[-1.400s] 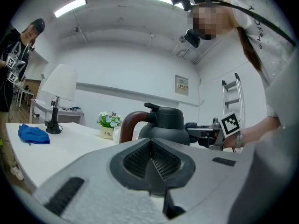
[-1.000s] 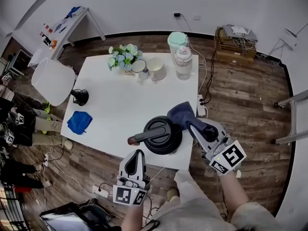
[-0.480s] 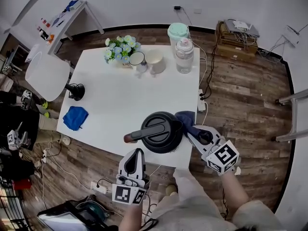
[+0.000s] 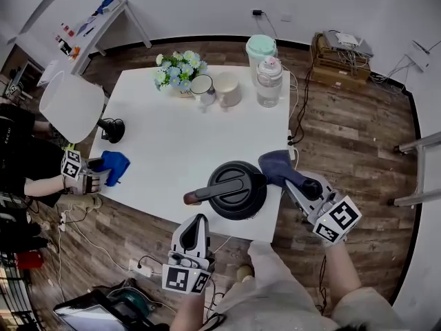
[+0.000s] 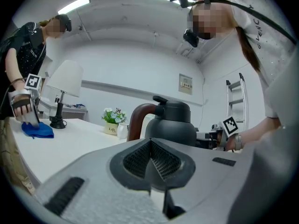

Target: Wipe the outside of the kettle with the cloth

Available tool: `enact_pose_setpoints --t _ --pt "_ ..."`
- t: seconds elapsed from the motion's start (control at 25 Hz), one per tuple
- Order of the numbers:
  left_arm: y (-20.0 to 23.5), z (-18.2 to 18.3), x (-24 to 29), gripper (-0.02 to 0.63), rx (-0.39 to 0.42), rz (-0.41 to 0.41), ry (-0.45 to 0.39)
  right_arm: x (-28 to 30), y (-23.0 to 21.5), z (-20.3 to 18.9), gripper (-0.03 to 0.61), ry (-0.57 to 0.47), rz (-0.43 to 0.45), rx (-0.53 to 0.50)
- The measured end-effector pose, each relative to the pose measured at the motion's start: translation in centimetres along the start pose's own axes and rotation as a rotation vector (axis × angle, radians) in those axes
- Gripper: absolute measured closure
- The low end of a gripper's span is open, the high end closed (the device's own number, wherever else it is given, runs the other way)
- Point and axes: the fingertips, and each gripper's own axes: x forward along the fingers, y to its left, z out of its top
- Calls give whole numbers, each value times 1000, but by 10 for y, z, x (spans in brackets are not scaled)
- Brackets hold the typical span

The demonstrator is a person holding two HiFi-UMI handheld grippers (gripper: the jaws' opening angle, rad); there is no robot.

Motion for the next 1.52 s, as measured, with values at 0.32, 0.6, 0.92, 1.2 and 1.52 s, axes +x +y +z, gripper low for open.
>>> enact_pose_setpoints --t 0.32,0.6,0.92,1.2,1.52 --pt "14 24 0 606 -5 49 -24 43 19 85 515 -168 327 26" --pt "30 18 1 606 -23 121 -21 88 33 57 515 12 563 42" --pt "40 0 5 606 -29 173 -11 98 16 -9 515 241 608 114" --pt "46 -7 7 606 -23 183 -15 100 6 -57 515 478 595 54" --pt "47 0 -1 606 -10 188 -3 110 6 -9 515 505 602 -253"
